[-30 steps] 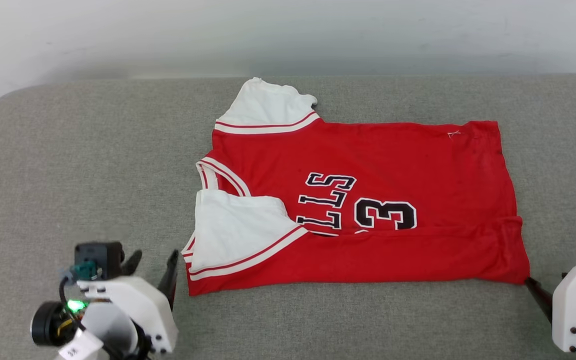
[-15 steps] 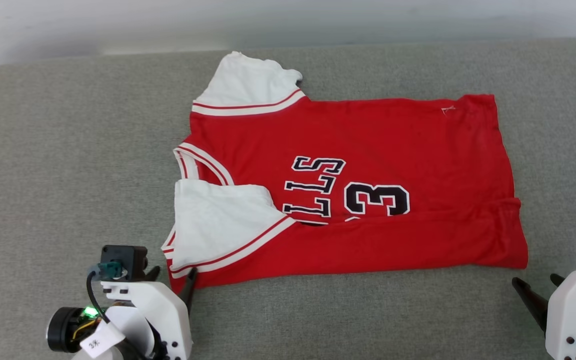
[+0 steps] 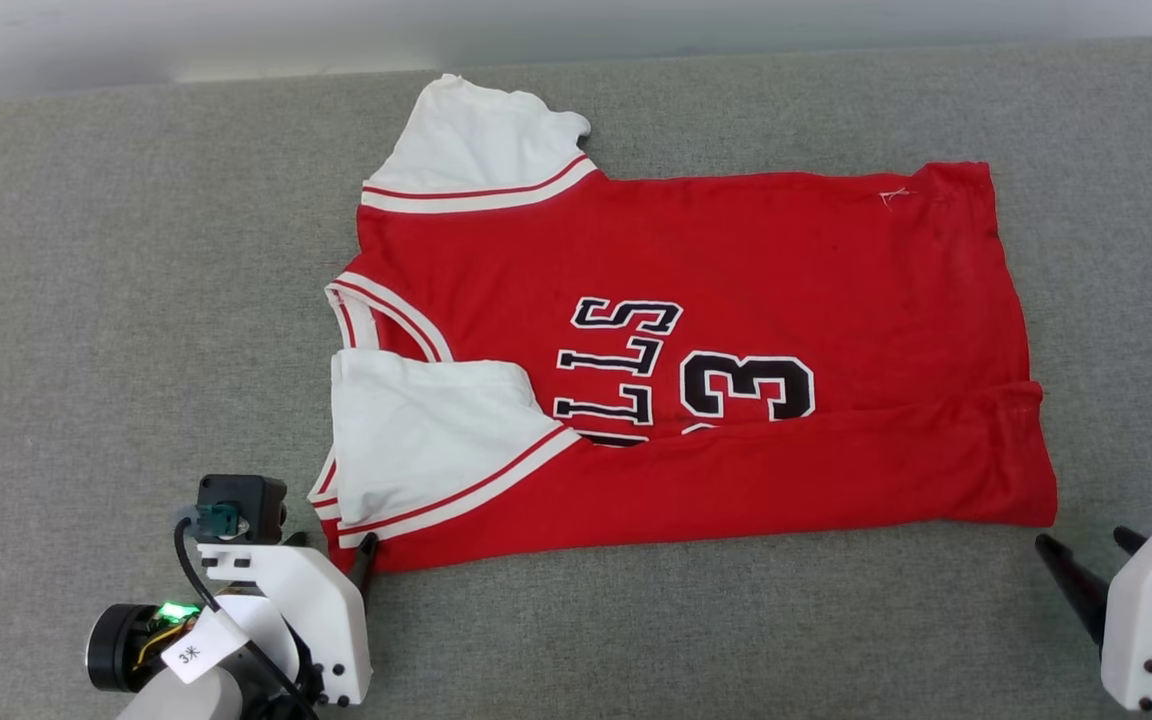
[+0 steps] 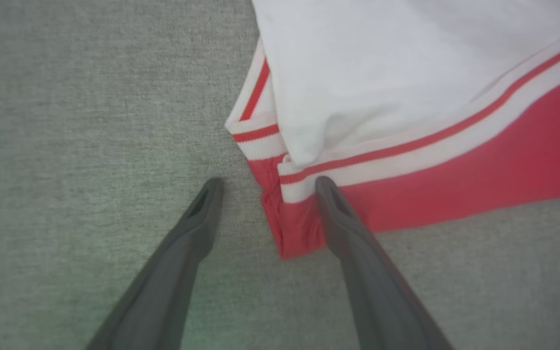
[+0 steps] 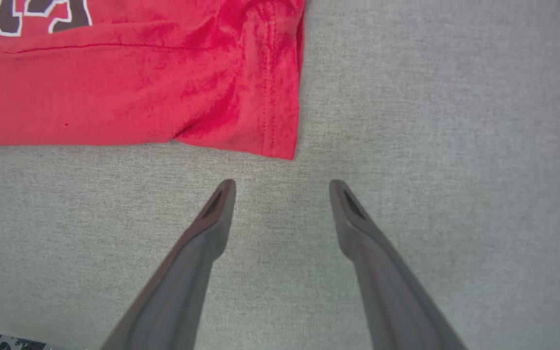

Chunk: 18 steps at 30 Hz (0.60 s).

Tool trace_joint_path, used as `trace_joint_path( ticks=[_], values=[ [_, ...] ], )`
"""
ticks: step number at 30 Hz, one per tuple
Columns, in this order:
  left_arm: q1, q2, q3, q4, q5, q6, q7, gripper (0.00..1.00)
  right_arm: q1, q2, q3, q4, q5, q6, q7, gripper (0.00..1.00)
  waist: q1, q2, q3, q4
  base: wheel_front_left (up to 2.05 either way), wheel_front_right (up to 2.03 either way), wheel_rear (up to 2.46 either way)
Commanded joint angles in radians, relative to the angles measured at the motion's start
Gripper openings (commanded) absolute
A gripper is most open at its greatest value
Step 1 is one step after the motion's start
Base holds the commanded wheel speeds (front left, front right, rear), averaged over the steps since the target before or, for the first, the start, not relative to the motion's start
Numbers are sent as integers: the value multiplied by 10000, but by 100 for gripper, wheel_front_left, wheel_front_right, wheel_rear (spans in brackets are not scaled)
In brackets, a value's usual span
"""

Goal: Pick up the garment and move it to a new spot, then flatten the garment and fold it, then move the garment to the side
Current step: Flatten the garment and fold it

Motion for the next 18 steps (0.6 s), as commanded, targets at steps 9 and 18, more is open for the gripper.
trace_joint_path(
  ticks=[9,18],
  values=[
    [337,-295,-306,88,-36,-440,-541,0,-587,-314,-10,648,-311,-4,-205,100,1,0,-317,401,0,0,0],
    [-18,17,-243,-1761,478,-320,-977,0,-1182,-227,-78,1761,-638,-4,-45,100,1,0,-348,907,0,0,0]
  ],
)
